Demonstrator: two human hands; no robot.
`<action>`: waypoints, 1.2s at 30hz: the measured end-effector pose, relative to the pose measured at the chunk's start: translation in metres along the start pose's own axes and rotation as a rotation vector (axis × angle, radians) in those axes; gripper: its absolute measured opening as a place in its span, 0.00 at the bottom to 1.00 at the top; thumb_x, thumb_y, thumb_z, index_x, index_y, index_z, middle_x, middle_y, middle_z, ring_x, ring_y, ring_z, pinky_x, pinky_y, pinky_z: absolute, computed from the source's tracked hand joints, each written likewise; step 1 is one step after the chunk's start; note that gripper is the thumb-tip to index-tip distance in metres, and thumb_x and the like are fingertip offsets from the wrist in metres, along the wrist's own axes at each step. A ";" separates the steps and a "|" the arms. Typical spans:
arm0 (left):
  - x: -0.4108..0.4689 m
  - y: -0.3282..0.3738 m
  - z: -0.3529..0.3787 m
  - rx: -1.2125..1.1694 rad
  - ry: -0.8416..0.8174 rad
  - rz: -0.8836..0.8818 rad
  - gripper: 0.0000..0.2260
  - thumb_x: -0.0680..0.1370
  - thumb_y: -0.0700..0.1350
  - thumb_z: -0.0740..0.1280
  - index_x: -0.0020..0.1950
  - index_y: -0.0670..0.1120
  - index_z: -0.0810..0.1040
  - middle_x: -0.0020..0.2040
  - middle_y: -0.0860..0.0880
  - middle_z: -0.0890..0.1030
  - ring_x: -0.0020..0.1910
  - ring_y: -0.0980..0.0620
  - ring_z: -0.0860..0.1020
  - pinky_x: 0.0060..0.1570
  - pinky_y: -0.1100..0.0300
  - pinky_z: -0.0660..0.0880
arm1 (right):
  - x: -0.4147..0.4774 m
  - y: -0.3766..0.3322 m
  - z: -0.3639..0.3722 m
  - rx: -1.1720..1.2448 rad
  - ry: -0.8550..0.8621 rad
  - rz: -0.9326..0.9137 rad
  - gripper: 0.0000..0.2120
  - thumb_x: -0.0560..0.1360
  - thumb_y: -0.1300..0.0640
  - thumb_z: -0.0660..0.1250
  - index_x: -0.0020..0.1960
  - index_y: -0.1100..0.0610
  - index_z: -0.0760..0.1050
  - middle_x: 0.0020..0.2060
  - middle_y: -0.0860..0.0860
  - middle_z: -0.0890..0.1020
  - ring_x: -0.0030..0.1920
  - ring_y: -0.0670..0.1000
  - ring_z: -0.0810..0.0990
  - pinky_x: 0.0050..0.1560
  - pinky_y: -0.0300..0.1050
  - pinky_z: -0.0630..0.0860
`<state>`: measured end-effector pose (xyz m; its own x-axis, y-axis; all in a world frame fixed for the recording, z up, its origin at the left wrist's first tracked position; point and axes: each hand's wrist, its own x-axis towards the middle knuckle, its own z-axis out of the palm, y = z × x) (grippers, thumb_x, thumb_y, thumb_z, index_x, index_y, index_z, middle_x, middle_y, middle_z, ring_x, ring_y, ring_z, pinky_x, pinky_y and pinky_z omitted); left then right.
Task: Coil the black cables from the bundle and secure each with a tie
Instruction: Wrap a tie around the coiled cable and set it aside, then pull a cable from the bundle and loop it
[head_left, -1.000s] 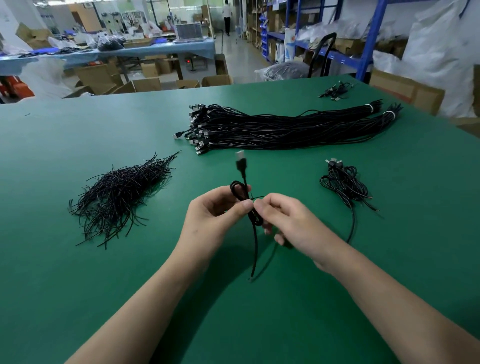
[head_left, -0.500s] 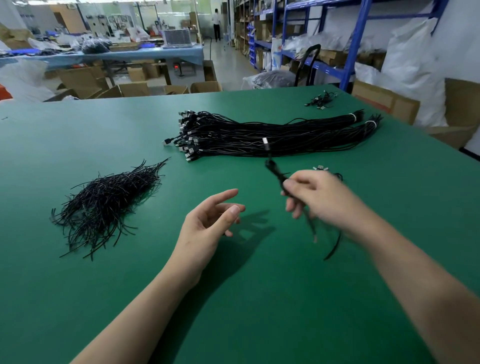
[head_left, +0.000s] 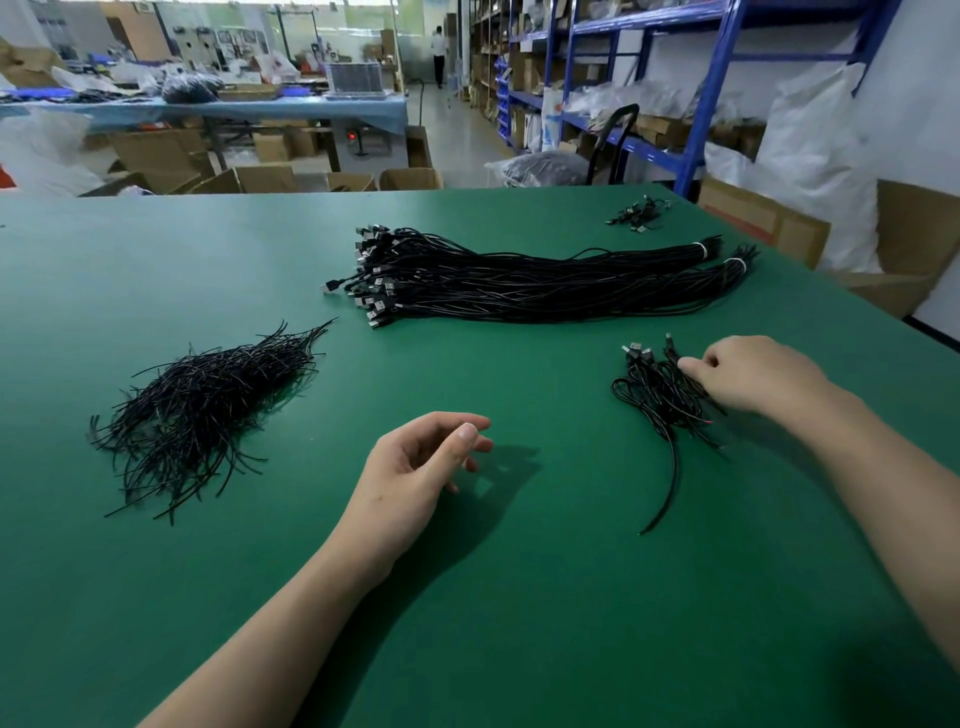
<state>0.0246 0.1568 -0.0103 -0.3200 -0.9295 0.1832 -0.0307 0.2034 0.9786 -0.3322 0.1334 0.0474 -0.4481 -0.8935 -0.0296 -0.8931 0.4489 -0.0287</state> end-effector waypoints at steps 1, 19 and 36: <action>0.001 -0.001 0.000 0.009 0.004 0.001 0.08 0.82 0.50 0.65 0.55 0.53 0.85 0.50 0.50 0.86 0.46 0.55 0.81 0.42 0.62 0.78 | -0.001 -0.001 -0.001 -0.024 0.051 0.003 0.28 0.83 0.38 0.55 0.46 0.61 0.80 0.37 0.54 0.82 0.40 0.56 0.82 0.33 0.41 0.70; 0.159 -0.016 -0.048 0.870 0.157 -0.058 0.21 0.83 0.48 0.65 0.75 0.44 0.72 0.73 0.46 0.73 0.64 0.46 0.78 0.68 0.53 0.71 | -0.055 -0.180 0.070 0.330 0.154 -0.555 0.26 0.85 0.45 0.55 0.79 0.55 0.62 0.77 0.51 0.67 0.78 0.51 0.61 0.76 0.48 0.57; 0.231 -0.035 -0.054 1.514 0.009 0.200 0.12 0.84 0.52 0.63 0.61 0.46 0.80 0.58 0.45 0.82 0.62 0.42 0.75 0.56 0.49 0.73 | -0.048 -0.181 0.077 0.318 0.140 -0.548 0.29 0.84 0.41 0.51 0.80 0.56 0.60 0.79 0.52 0.64 0.80 0.50 0.55 0.79 0.50 0.52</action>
<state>0.0033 -0.0814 0.0023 -0.4310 -0.8500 0.3029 -0.8998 0.4302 -0.0731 -0.1458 0.0962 -0.0228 0.0497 -0.9779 0.2030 -0.9484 -0.1099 -0.2974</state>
